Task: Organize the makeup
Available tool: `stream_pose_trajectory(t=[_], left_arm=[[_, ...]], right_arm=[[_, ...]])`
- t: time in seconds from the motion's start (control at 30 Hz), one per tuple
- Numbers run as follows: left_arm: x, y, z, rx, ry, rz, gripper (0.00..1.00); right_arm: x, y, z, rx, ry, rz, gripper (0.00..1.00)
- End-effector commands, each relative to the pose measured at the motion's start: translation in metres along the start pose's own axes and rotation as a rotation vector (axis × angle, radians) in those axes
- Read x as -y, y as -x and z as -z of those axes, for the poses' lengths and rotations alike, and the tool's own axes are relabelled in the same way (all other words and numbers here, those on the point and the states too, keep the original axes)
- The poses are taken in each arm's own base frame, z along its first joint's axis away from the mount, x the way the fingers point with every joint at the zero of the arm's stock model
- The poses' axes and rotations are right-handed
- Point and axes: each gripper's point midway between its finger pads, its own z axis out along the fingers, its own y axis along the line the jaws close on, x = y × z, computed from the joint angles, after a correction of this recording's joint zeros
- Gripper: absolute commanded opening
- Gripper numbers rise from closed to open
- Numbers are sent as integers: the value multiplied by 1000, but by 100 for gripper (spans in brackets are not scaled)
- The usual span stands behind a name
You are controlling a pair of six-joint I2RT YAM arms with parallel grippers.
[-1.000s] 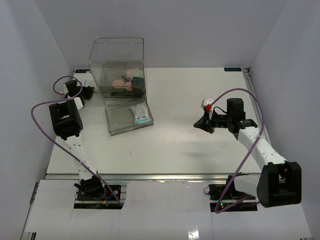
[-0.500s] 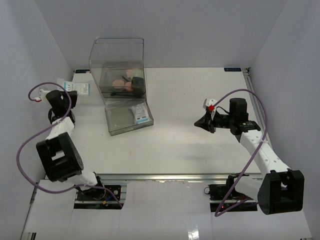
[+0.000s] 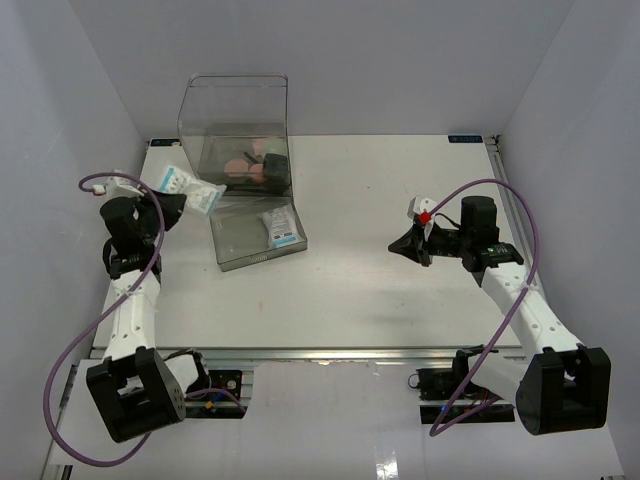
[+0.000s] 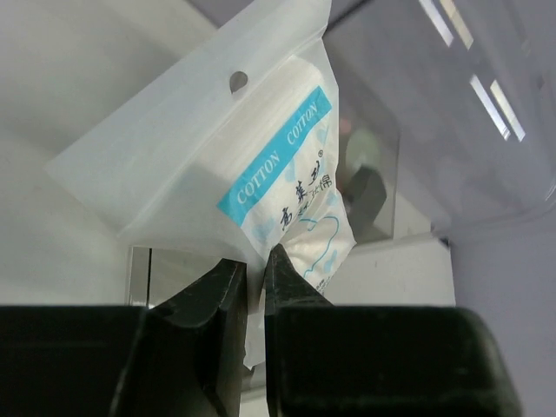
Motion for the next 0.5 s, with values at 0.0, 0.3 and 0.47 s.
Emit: stream_pose_trajectory(t=[0.0,0.3,0.47], left_arm=[[17,-53,8,-227,-81,-155,0],[6,-125,-15,-512,-73,-310,0],[-5,-139,-32,-547,-16,-408,0]], right_arm=[[0,13,3,30,3,31,9],[2,7,2,17,-1,21,9],[3,6,2,14,-2,18,9]])
